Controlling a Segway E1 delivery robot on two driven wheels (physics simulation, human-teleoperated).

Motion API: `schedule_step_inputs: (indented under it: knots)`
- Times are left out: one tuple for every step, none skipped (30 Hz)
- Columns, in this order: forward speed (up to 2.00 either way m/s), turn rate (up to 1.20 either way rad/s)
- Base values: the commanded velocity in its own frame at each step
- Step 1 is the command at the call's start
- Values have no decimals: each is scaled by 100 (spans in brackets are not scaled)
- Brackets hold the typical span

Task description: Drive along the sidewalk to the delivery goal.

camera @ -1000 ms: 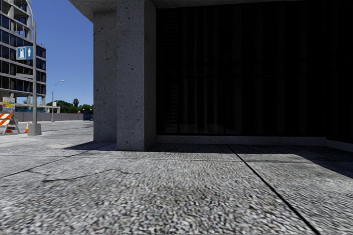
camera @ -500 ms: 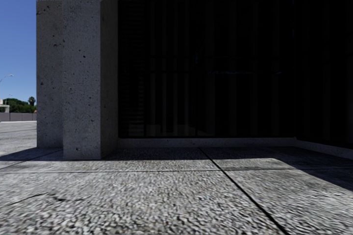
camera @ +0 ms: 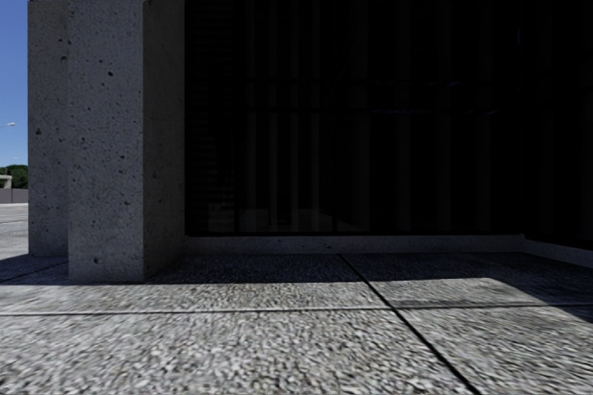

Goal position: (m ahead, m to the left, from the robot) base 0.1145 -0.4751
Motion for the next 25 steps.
schedule_step_inputs:
  knots:
    - [0, 0]
    - [0, 0]
    - [0, 0]
    - [0, 0]
    - [0, 0]
    - [0, 0]
    - [0, 0]
    - [0, 0]
    - [0, 0]
    - [0, 0]
    - [0, 0]
    - [0, 0]
    - [0, 0]
    - [0, 0]
    - [0, 0]
    - [0, 0]
    - [0, 0]
    - [0, 0]
    - [0, 0]
    - [0, 0]
    - [0, 0]
    - [0, 0]
    - [0, 0]
    - [0, 0]
    - [0, 0]
